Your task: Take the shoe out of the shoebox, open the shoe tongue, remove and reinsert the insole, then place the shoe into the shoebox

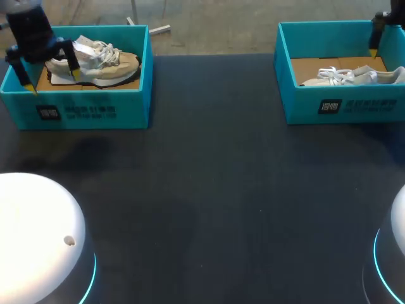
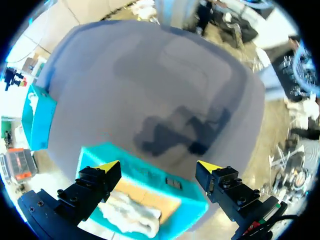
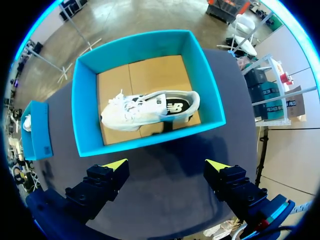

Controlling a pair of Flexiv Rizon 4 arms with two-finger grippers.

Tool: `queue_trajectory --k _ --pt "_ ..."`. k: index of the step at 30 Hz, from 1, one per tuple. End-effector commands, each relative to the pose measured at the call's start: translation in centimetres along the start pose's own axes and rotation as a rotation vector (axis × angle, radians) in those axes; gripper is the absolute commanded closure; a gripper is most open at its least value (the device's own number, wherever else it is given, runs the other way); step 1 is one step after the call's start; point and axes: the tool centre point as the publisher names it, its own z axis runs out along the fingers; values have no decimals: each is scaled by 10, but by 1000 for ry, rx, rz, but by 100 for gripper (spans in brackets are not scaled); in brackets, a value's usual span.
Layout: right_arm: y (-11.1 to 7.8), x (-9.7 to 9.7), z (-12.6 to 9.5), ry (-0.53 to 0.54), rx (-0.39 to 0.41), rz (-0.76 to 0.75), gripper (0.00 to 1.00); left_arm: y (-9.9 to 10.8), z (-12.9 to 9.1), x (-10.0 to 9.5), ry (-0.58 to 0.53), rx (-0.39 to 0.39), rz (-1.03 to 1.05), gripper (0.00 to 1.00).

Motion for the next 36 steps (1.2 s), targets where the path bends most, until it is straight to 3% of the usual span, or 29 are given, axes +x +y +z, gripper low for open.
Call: queue_trajectory --k 1,11,13,19,30,36 --pt "0 0 0 0 -1 1 0 1 -1 4 -5 -6 -6 0" --pt "0 0 0 0 -1 1 0 1 -1 4 -5 -6 -6 0" --pt "0 0 0 0 -1 1 0 3 -1 5 -31 26 125 0" --pt "0 0 0 0 -1 1 0 77 -10 6 -24 -15 146 0" --pt "0 0 0 0 -1 1 0 172 -6 -1 34 -90 297 0" --pt "0 0 0 0 -1 1 0 172 -6 -1 34 -90 297 0"
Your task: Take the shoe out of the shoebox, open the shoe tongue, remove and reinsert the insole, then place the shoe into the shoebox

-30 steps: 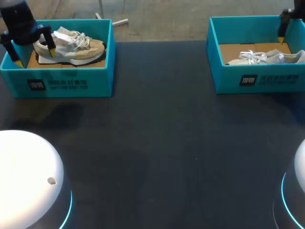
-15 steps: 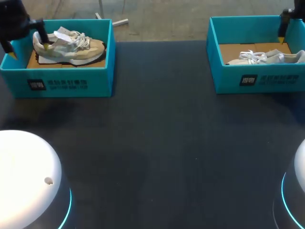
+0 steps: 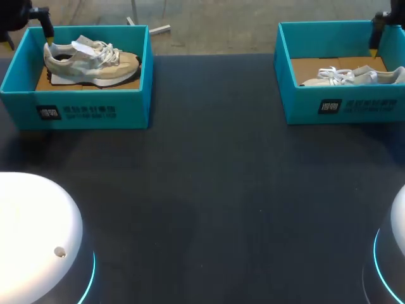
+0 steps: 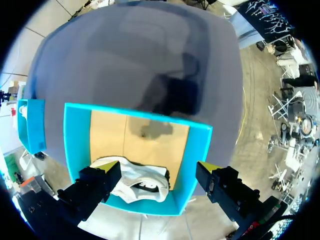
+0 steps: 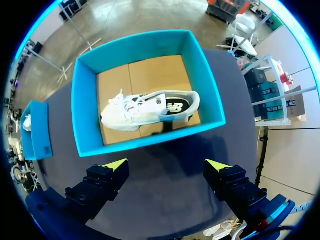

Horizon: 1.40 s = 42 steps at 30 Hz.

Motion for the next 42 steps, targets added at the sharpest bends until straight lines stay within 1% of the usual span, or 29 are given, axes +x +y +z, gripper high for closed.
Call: queue_trajectory --k 1,11,15,18,20,21,22,23,26,31,33,34,35,42 --pt "0 0 0 0 -1 1 0 15 0 -2 6 32 1 0" --pt "0 0 0 0 -1 1 0 15 0 -2 6 32 1 0" --pt "0 0 0 0 -1 1 0 54 9 7 -25 53 -1 0" --pt "0 0 0 0 -1 1 0 81 22 8 9 13 -6 0" --pt "0 0 0 0 -1 1 0 95 29 8 4 30 3 0" --pt "0 0 0 0 -1 1 0 101 32 8 21 5 -3 0" --pt "0 0 0 0 -1 1 0 105 36 7 13 26 13 0" --pt "0 0 0 0 -1 1 0 110 39 6 14 26 17 0" --pt "0 0 0 0 -1 1 0 119 47 2 54 9 21 0" --pt "0 0 0 0 -1 1 0 131 56 -1 75 11 28 0" --pt "0 0 0 0 -1 1 0 135 60 0 79 28 33 0" --pt "0 0 0 0 -1 1 0 137 62 1 106 18 35 0" --pt "0 0 0 0 -1 1 0 138 64 2 115 7 38 0" --pt "0 0 0 0 -1 1 0 138 64 2 115 7 38 0"
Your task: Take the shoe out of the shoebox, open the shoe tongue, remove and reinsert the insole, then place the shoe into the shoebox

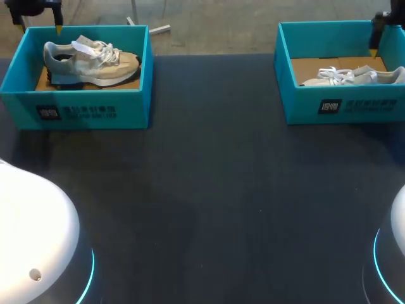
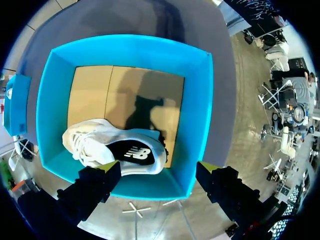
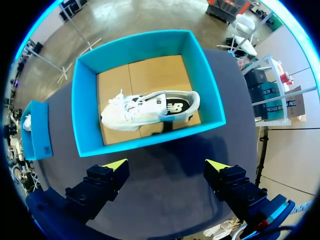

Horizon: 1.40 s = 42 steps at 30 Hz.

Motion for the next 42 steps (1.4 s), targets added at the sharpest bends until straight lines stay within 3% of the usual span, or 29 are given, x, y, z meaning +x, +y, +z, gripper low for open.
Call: queue_trajectory --k 1,5,12,29,32,42 --pt "0 0 0 0 -1 1 0 4 0 0 2 9 1 0" --pt "0 0 0 0 -1 1 0 4 0 0 2 9 1 0" --pt "0 0 0 0 -1 1 0 22 25 -2 1 47 25 0" --pt "0 0 0 0 -1 1 0 29 67 -6 43 114 47 0" --pt "0 0 0 0 -1 1 0 28 72 -4 46 118 46 8" --pt "0 0 0 0 -1 1 0 29 89 3 49 124 56 9"
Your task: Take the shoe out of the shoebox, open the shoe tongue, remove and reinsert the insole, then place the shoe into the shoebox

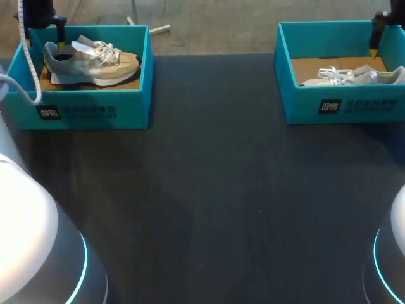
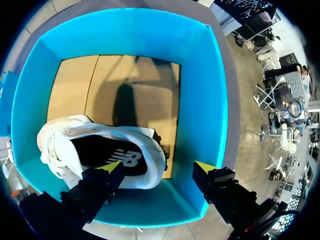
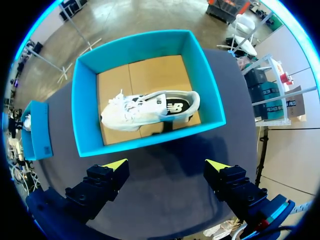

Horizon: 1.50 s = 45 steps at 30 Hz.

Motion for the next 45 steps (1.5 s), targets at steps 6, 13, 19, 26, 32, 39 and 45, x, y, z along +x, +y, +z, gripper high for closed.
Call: queue_trajectory --k 6,13,19,26,32,39,45 --pt "0 0 0 0 -1 1 0 8 22 -3 -12 22 18 5" --pt "0 0 0 0 -1 1 0 5 28 -6 -20 24 28 8" --pt "0 0 0 0 -1 1 0 5 35 -7 -28 30 18 10" --pt "0 0 0 0 -1 1 0 7 43 -8 -43 34 16 17" --pt "0 0 0 0 -1 1 0 8 50 -9 -48 37 10 16" --pt "0 0 0 0 -1 1 0 9 55 -10 -51 45 9 16" --pt "0 0 0 0 -1 1 0 9 58 -9 -50 51 13 25"
